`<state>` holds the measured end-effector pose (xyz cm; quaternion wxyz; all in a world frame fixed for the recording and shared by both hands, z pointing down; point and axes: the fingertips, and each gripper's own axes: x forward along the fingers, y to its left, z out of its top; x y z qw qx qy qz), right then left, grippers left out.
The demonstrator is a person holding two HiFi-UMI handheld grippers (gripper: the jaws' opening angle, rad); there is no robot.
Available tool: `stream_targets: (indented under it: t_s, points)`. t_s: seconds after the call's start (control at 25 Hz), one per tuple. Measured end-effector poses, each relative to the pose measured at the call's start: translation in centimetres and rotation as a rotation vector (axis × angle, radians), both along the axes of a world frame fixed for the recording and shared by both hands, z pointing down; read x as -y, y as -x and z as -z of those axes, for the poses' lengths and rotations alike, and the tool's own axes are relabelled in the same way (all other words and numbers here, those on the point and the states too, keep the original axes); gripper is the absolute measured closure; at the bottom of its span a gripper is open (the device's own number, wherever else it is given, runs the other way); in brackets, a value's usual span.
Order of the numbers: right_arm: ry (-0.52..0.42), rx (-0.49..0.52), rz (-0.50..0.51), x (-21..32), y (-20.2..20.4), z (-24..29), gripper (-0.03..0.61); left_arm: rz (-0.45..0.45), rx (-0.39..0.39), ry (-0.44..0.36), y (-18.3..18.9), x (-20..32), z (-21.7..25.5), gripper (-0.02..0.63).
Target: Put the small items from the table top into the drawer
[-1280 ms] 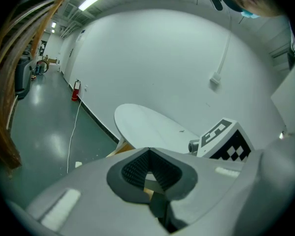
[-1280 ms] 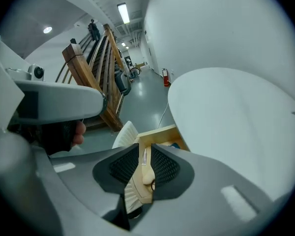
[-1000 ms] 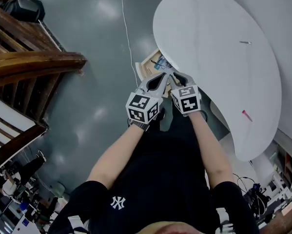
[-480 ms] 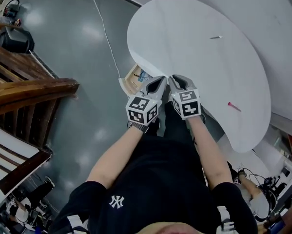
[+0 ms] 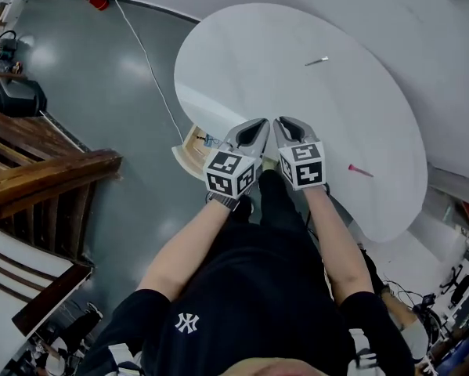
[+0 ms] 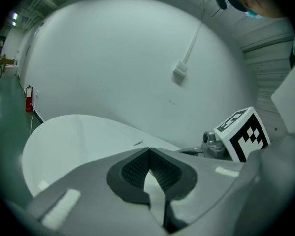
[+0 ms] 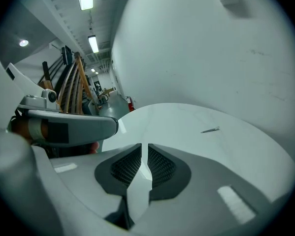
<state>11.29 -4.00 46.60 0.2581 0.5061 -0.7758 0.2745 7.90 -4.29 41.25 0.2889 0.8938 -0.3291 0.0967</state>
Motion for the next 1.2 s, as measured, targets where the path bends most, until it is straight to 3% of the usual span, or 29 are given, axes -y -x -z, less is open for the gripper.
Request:
stream_targets:
  t_s: [0.64,1.2]
  points:
    - [0.008,0.038,-0.110,8.5,-11.8,-1.1,0.479,-0.092,0.027,-0.003,-10.8,7.8,-0.7,0.614]
    - [0.061,0.036,-0.202,15.9,-19.9,-5.3,0.482,-0.098,0.059,0.042,-15.1,13.1,-3.5,0.614]
